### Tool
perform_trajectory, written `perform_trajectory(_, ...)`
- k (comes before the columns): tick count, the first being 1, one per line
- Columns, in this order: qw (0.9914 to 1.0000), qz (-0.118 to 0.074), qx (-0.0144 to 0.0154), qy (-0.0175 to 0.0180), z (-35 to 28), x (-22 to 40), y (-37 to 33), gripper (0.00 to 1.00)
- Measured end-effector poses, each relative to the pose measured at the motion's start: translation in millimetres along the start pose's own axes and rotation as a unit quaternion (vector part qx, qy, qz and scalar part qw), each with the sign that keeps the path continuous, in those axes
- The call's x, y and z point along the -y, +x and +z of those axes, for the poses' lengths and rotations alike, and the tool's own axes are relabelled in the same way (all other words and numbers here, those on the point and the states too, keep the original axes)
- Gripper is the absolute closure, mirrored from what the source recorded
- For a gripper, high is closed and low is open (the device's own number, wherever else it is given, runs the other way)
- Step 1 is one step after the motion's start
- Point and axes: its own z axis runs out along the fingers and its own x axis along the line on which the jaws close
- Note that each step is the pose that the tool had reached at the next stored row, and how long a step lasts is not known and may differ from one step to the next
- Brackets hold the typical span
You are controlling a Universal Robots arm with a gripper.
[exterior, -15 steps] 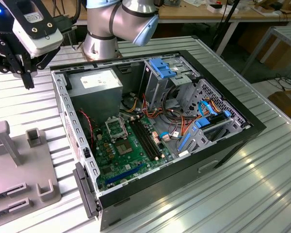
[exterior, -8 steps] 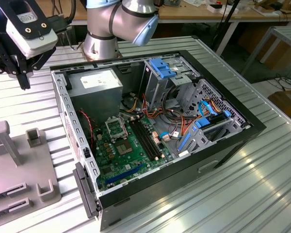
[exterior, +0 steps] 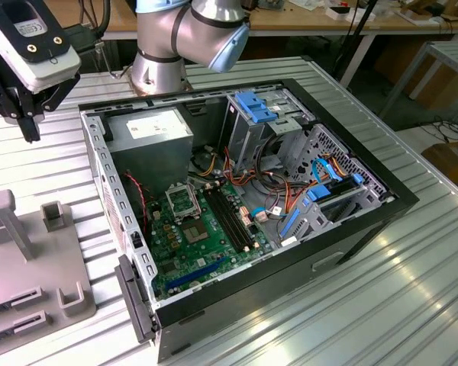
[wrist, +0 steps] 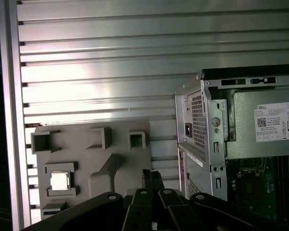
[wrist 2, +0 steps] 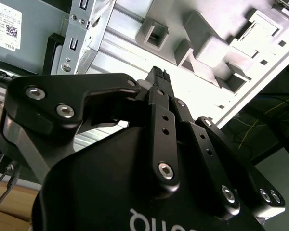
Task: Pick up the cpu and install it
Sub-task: 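Reach for the cpu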
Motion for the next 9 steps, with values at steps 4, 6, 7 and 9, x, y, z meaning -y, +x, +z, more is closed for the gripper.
perform_trajectory(4, 1.00000, 0.000, 0.0000, 0.0000, 0.0, 0.0, 0.2, 0.89)
perform_trajectory(6, 1.00000, 0.000, 0.0000, 0.0000, 0.0, 0.0, 0.5, 0.89)
perform_trajectory(7, 1.00000, 0.000, 0.0000, 0.0000, 0.0, 0.0, 0.9, 0.89)
perform_trajectory(9, 1.00000, 0.000, 0.0000, 0.0000, 0.0, 0.1, 1.8, 0.89)
